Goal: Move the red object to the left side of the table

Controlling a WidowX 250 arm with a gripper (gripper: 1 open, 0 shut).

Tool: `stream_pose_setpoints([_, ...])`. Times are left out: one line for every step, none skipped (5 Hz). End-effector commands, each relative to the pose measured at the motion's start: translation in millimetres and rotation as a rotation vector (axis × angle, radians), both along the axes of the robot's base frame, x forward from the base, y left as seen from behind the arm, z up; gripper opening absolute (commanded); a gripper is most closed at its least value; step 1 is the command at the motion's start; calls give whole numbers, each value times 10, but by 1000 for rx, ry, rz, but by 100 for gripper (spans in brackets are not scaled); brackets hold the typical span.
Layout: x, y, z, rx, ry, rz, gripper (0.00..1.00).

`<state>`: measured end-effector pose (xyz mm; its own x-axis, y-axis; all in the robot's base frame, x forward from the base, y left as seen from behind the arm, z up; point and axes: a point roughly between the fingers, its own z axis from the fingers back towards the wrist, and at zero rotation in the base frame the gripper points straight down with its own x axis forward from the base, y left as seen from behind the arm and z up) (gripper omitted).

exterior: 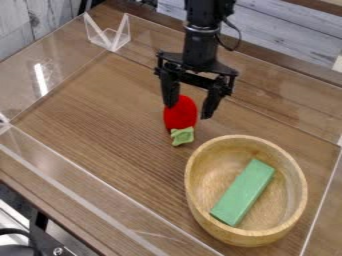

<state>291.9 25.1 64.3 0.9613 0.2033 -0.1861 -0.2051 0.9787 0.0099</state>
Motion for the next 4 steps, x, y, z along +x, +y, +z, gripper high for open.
stream_pose_setpoints([24,111,128,8,-36,28,100])
stream_pose_setpoints([5,21,143,7,-24,37,100])
stream_pose_setpoints([-11,-78,141,8,-9,46,100])
stream_pose_setpoints([4,-96,35,9,5,53,100])
